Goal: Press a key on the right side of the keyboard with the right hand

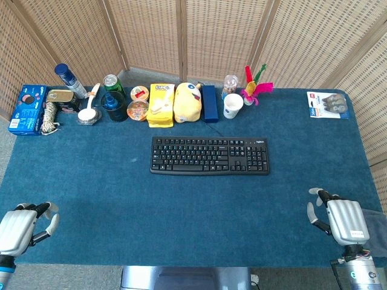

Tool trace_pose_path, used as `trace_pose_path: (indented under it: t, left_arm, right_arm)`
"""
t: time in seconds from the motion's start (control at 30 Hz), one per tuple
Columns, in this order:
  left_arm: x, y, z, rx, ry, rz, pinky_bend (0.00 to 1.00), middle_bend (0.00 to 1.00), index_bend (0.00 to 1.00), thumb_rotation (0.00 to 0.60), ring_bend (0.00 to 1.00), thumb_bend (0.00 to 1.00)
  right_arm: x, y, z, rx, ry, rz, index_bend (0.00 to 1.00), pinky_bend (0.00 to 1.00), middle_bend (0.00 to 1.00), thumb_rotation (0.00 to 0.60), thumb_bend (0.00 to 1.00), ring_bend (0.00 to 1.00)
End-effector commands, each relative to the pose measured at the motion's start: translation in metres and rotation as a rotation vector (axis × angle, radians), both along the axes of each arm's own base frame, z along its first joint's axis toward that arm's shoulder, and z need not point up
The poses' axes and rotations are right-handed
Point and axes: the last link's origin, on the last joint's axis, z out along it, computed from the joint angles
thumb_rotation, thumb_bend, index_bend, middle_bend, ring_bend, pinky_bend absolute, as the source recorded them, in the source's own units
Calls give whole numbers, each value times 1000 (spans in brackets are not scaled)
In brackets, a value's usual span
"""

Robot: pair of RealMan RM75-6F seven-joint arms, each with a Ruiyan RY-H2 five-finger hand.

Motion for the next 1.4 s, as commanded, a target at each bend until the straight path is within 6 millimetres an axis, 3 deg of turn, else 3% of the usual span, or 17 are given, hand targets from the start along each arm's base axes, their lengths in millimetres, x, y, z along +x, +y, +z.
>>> trace_pose_path:
  t: [0.03, 0.23, 0.5, 0.57, 0.7, 0.8, 1.1, 1.4]
  left_arm:
    - [0, 0, -3, -19, 10, 10, 325, 506, 397, 33, 468, 396]
    - [3, 1, -2, -15, 12, 9, 325, 506, 397, 36, 468, 394]
    - [8, 8, 1, -15, 32, -9, 325, 506, 398, 32, 468, 394]
    - [11, 11, 0, -16, 29, -21, 325, 506, 397, 31, 468, 395]
    - [14, 15, -1, -15, 43, -40, 325, 506, 397, 28, 468, 395]
    - [15, 16, -3, -21, 42, -37, 325, 506, 397, 30, 468, 395]
    - [17, 21, -5, -36, 46, -35, 325, 506, 397, 29, 468, 394]
    - [18, 24, -11, -54, 49, -30, 325, 506, 398, 30, 456, 394]
  right_arm:
    - [-1, 0, -2, 9, -3, -6, 312, 615, 490, 0, 562, 556]
    - [1, -1, -5, 41, -60, -6, 312, 615, 490, 0, 561, 555]
    - [48, -29, -4, 114, -207, 156, 312, 632, 534, 0, 557, 590]
    - [60, -41, -6, 149, -241, 180, 308, 687, 587, 0, 555, 658]
    - [88, -77, -15, 242, -290, 210, 257, 913, 860, 0, 556, 934]
    - [105, -99, -27, 344, -349, 179, 237, 996, 952, 0, 562, 999]
    - [129, -154, -62, 521, -330, 115, 237, 1000, 1000, 0, 594, 1000]
    - [137, -197, -95, 575, -253, 40, 237, 1000, 1000, 0, 603, 1000]
